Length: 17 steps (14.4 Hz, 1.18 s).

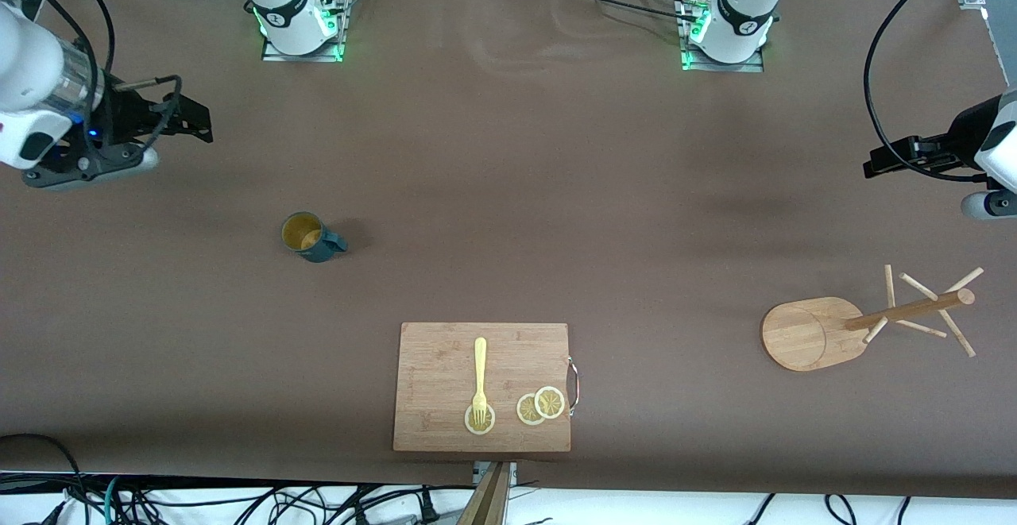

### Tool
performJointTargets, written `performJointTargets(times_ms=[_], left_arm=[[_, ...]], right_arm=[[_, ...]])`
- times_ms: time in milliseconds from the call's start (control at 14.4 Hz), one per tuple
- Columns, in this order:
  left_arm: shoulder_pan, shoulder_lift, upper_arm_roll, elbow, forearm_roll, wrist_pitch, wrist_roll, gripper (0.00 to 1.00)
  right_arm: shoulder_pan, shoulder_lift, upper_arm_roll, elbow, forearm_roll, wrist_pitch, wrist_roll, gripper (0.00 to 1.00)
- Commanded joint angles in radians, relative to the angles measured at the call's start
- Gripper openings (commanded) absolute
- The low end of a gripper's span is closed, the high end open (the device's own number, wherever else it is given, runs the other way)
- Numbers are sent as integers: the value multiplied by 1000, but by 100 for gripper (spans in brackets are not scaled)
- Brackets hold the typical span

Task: Pass cup and hang on rack
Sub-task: 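Reach the right gripper down to the teal mug rim and close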

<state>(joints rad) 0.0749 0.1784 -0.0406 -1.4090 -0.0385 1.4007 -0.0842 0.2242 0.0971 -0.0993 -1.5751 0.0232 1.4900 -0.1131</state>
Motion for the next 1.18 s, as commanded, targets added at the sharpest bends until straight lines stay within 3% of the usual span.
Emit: performJointTargets(times_ms=[0,208,416,1111], left_arm=[[0,15,-1,31,8,-6,-6,100],[0,15,-1,31,8,-6,-6,100],[0,15,-1,31,8,-6,-6,100],[0,15,-1,31,8,-6,-6,100]], right_arm=[[0,-88,-7,-251,-19,195,13,100],[0,-126,-36,-489,-23,447,10,100],[-5,-76,-53,-597,-19,634,16,100],[4,183,-24,-617,3,979,33,99]])
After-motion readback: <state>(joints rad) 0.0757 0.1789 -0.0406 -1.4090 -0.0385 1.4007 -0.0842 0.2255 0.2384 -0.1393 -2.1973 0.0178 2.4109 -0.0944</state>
